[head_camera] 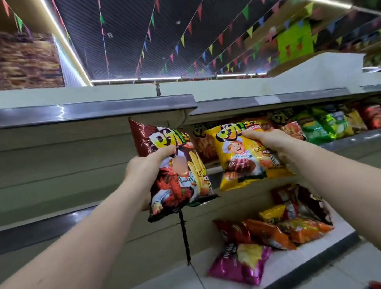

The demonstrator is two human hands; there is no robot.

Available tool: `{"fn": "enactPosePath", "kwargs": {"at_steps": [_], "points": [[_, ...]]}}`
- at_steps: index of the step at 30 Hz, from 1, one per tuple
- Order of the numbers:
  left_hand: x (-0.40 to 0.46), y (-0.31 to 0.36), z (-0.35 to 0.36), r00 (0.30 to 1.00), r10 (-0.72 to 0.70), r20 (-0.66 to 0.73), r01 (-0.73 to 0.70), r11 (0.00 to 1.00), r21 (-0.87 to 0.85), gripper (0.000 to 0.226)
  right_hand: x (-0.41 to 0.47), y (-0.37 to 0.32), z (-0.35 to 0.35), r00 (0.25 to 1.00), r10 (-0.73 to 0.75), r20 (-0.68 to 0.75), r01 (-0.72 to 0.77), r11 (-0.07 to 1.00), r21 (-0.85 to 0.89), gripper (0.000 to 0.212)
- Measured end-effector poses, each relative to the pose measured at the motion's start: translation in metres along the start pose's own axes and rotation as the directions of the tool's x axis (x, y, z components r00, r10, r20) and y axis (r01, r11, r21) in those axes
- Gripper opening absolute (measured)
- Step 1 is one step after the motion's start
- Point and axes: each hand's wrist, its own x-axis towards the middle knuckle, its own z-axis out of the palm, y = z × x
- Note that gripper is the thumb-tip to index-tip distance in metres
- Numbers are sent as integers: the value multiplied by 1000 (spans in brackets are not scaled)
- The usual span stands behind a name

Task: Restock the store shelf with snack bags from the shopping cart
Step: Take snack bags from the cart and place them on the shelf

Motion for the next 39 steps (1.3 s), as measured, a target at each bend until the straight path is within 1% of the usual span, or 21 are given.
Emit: {"fn": "enactPosePath", "kwargs": {"at_steps": [2, 4, 7, 9, 11, 15, 17, 19, 21, 22, 24, 26, 28, 29, 31, 32, 34, 35, 37, 38, 39], "points": [[7, 0, 1, 1000, -12, 21, 13, 1000, -6, 36, 15, -3, 0, 1000, -4, 1, 4, 1000, -7, 46], [14, -2, 6, 997, -43, 68, 43, 999, -3, 38, 32, -5, 3, 1000, -7, 8, 7, 1000, -9, 43], [27, -6, 21, 987, -105, 118, 104, 994, 16, 42, 60, -4, 9, 998, 18, 54, -18, 1000, -8, 46], [39, -7, 33, 981, -134, 139, 132, 991, 24, 43, 79, -3, 14, 994, 41, 105, -40, 999, -16, 42], [52, -7, 43, 980, -138, 146, 135, 990, 29, 43, 98, -2, 20, 989, 37, 142, -37, 999, -3, 39], [76, -6, 65, 977, -136, 164, 130, 990, 45, 48, 136, 0, 33, 988, 17, 154, -22, 999, 30, 35], [85, -7, 74, 974, -134, 180, 124, 990, 66, 40, 155, 2, 39, 987, 10, 161, -17, 999, 45, 35], [91, -9, 81, 969, -128, 212, 119, 991, 57, 25, 170, 5, 45, 983, -5, 184, -9, 997, 72, 35], [99, -12, 88, 962, -130, 241, 122, 991, 46, 21, 182, 10, 53, 980, -2, 198, -15, 996, 84, 34], [104, -14, 90, 962, -129, 241, 120, 991, 54, 24, 189, 13, 58, 980, -10, 199, -5, 997, 77, 36], [112, -17, 91, 969, -118, 219, 105, 992, 72, 32, 210, 26, 68, 984, -52, 169, 46, 998, 42, 45], [119, -21, 92, 971, -119, 205, 108, 992, 63, 46, 227, 39, 77, 984, -93, 150, 89, 996, 29, 53], [122, -23, 94, 967, -150, 204, 138, 988, 70, 57, 227, 46, 83, 983, -135, 123, 124, 988, 96, 50], [124, -24, 95, 964, -161, 212, 150, 986, 68, 56, 225, 49, 87, 980, -159, 118, 147, 984, 103, 49], [127, -26, 98, 960, -167, 226, 159, 986, 53, 50, 220, 50, 90, 974, -207, 88, 206, 978, 16, 61], [129, -27, 100, 958, -175, 227, 170, 984, 41, 47, 218, 48, 89, 973, -217, 83, 223, 973, -66, 66], [133, -31, 108, 955, -188, 229, 190, 982, 14, 36, 207, 42, 79, 966, -246, 73, 257, 928, -269, 64], [134, -32, 113, 952, -192, 237, 196, 980, 6, 31, 199, 37, 71, 961, -269, 59, 273, 904, -329, 59], [136, -34, 125, 940, -213, 265, 221, 975, 0, 29, 179, 34, 49, 930, -365, 40, 357, 874, -330, 51], [137, -34, 131, 934, -222, 278, 232, 973, -3, 28, 170, 36, 37, 919, -391, 52, 388, 872, -298, 49], [137, -33, 137, 926, -231, 298, 245, 969, -10, 27, 159, 40, 26, 917, -388, 93, 398, 877, -270, 48]]}}
